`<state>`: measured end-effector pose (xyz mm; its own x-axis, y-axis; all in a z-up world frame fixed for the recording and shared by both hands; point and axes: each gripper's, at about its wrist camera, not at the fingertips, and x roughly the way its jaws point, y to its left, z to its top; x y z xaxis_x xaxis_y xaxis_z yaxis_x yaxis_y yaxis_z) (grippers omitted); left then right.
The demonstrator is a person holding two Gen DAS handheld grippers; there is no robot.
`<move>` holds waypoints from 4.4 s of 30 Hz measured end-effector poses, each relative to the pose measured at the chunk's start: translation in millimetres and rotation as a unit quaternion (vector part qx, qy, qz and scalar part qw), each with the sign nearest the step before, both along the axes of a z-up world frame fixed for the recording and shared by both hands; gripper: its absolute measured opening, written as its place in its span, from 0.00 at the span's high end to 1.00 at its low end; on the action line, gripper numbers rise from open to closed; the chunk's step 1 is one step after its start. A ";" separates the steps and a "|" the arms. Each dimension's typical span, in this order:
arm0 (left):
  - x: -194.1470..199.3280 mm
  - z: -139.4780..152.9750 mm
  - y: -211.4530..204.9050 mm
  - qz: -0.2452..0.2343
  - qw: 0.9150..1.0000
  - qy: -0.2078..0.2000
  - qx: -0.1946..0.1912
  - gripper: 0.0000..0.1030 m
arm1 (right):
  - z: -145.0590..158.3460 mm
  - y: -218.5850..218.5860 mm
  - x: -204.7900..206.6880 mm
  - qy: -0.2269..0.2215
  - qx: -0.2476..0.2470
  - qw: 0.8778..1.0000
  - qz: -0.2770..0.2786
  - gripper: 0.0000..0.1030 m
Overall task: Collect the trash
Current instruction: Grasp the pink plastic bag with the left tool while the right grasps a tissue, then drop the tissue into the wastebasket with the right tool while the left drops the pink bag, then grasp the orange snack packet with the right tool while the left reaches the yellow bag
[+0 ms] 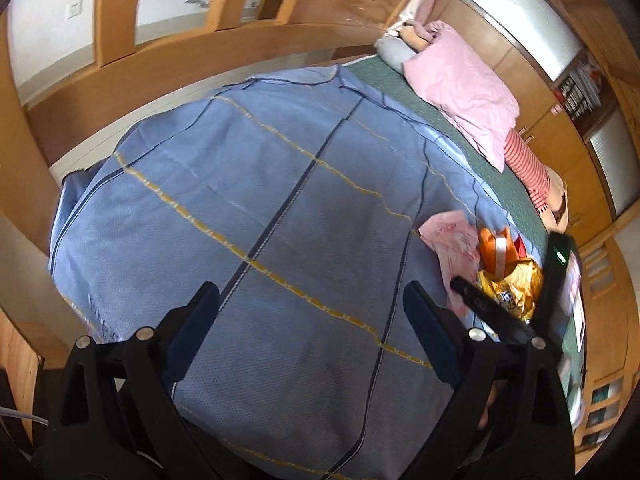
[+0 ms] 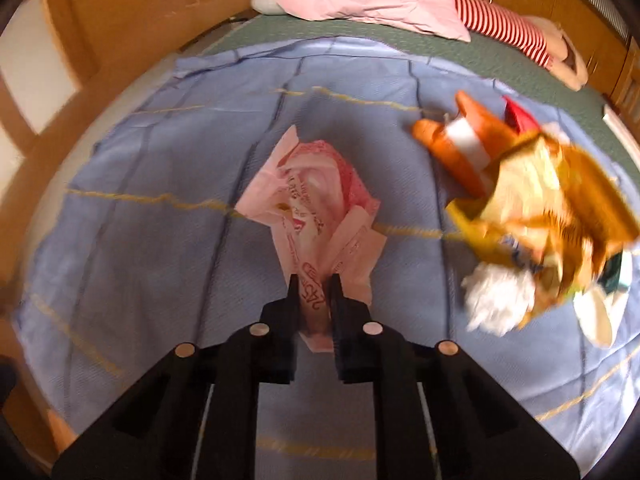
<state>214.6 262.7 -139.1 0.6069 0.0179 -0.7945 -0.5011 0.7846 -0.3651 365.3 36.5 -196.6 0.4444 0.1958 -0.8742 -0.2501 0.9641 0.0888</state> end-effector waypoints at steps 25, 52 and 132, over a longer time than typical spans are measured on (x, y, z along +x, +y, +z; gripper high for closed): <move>23.5 -20.4 -46.6 -0.097 0.995 0.001 -0.040 0.10 | -23.4 -104.5 20.6 0.007 -0.049 0.994 -0.094 0.76; 93.1 -68.6 -96.4 -0.245 0.969 0.038 -0.011 0.66 | 70.3 -132.6 -185.0 0.012 0.095 0.995 -0.018 0.76; 6.6 22.0 -131.0 -0.240 0.961 -0.066 0.123 0.10 | 122.2 -255.0 -162.4 -0.120 0.067 0.981 -0.133 0.29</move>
<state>221.1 131.7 -117.1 0.6877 -0.1129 -0.7172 -0.0212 0.9843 -0.1753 202.8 -218.5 -74.5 0.6859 0.1505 -0.7120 -0.0197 0.9819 0.1886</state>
